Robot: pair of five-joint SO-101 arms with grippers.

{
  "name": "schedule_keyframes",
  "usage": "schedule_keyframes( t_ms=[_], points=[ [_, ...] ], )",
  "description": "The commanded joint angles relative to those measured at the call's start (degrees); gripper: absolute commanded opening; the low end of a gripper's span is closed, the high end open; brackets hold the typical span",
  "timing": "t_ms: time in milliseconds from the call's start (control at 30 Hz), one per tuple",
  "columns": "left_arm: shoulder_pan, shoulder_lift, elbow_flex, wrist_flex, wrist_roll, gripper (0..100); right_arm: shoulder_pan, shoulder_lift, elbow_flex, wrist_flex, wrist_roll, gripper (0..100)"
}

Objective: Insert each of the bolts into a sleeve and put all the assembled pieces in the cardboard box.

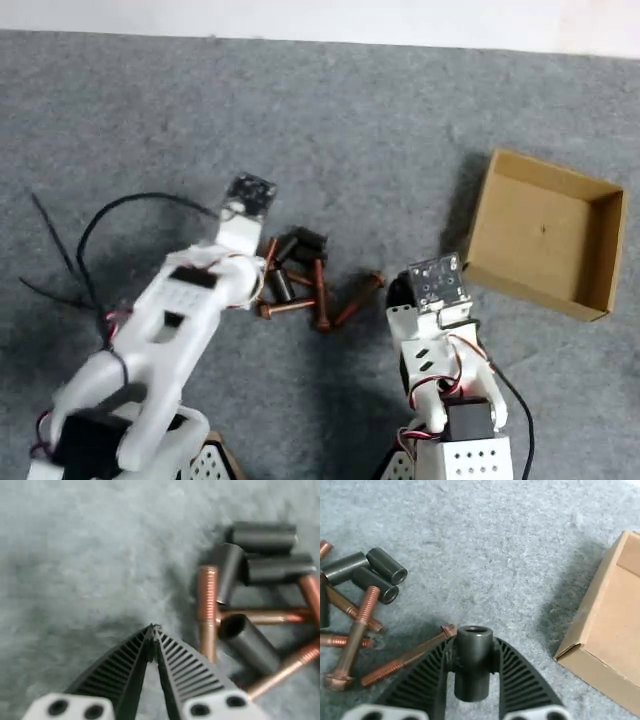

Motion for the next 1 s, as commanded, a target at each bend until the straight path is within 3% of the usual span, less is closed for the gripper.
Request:
schedule_keyframes(
  t_ms=[0, 200, 600, 967],
  points=[
    [2.33, 1.19, -4.97, 5.36, -0.44, 2, -0.22, -1.19, 2.07, 0.31, 0.62, 0.4],
    [3.03, 0.57, -3.82, 5.54, -0.44, 14, -0.22, -1.19, 2.07, 0.31, 0.62, 0.4],
    [5.93, 0.04, -3.82, 5.71, -0.44, 15, -0.22, -1.19, 2.15, 0.40, 0.62, 0.4],
    [3.82, -25.19, 7.52, 7.74, 5.27, 15, -0.22, -1.27, 2.15, 0.40, 0.62, 0.4]
  ],
)
